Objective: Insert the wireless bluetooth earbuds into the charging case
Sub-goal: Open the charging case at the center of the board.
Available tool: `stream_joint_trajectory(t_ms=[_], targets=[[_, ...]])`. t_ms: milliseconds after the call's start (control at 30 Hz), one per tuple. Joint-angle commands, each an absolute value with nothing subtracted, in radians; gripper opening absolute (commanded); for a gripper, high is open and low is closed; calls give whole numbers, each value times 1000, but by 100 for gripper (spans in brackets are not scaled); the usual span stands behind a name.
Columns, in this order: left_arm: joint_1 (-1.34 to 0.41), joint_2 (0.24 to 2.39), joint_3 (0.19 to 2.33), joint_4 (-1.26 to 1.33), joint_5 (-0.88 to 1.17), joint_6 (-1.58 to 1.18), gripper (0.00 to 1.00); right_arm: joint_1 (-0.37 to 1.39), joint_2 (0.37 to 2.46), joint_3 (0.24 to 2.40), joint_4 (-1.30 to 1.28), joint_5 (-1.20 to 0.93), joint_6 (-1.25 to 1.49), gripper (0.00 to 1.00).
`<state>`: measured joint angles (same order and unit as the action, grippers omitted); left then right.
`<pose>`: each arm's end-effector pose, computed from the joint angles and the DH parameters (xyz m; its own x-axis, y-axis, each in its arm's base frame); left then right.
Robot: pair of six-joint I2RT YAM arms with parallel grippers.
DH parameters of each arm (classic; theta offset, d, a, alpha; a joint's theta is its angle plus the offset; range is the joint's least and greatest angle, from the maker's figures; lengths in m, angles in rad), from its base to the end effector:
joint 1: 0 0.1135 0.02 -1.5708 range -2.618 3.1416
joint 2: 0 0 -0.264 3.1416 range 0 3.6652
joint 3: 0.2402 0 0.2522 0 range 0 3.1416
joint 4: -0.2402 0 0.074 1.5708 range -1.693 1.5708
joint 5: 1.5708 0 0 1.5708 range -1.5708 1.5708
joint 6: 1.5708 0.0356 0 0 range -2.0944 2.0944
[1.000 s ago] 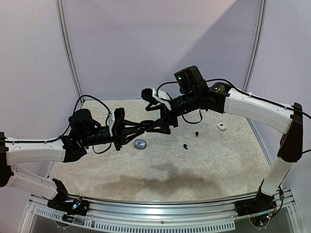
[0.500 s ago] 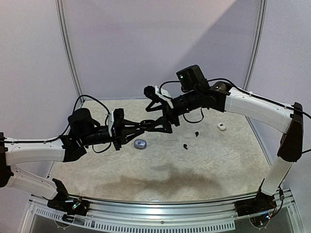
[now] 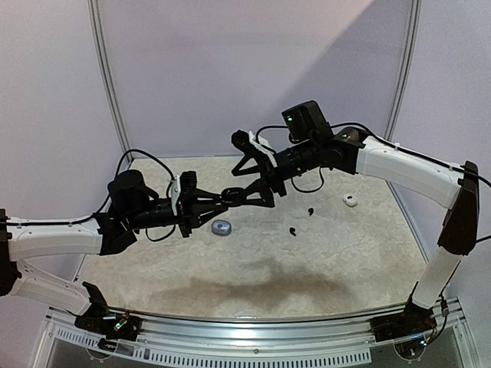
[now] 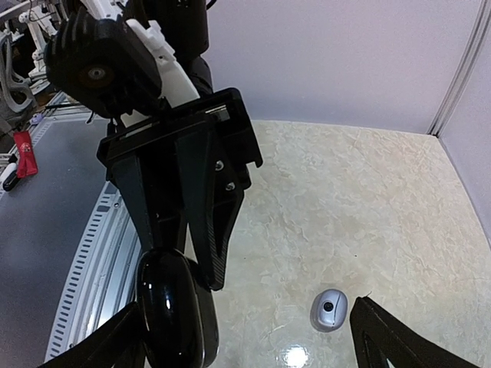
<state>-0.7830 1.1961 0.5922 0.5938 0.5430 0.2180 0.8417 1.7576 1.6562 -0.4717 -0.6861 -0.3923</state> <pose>0.1738 -0.1990 0.2684 0.2028 0.0594 -0.9774 0.9488 0.2351 0.2112 0.2524 0.3164 0.3527 0.0224 -0.4190 -0.9077 -0.9990 -0.0451 -0.0038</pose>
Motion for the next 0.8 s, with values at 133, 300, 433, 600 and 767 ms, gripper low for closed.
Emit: stream_joint_trajectory(t_ms=[133,300,433,600,767], targets=[[-790,1208,596,535,621,236,0,799,1795,1712,-404,-686,-324,91],[-790,1203,586,592,582,179,0,799,1802,1706,-407,-698,-322,90],[-790,1203,580,621,550,111,0,799,1801,1705,-411,-705,-328,90],[-790,1208,567,647,483,-36,0,798,1812,1724,-432,-707,-330,91],[-789,1213,551,655,440,-117,0,799,1827,1750,-438,-717,-314,91]])
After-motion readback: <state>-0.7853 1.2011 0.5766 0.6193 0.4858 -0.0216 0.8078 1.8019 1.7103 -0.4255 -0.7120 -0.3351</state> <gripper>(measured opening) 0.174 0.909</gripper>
